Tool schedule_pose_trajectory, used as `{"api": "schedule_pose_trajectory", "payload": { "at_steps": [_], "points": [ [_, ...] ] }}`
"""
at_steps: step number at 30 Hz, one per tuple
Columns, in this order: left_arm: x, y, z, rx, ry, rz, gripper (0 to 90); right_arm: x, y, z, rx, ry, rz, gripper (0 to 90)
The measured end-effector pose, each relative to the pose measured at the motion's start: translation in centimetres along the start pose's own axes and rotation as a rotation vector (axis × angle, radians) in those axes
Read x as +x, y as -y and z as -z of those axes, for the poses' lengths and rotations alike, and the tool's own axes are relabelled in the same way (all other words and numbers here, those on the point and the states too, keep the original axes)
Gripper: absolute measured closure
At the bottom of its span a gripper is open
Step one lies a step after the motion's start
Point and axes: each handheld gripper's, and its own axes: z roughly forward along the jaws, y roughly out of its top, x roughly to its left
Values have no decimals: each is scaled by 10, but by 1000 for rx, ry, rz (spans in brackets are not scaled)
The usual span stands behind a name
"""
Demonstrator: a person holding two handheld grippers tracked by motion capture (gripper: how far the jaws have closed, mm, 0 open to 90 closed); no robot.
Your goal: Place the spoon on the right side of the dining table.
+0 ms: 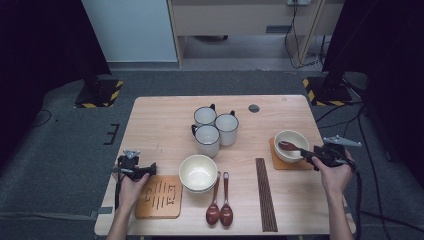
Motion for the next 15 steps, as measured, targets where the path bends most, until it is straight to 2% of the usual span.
{"api": "schedule_pose_trajectory", "payload": {
  "at_steps": [15],
  "points": [
    [0, 0, 0, 0, 0, 0, 0, 10, 7, 8, -4, -23, 7, 409]
  ]
}}
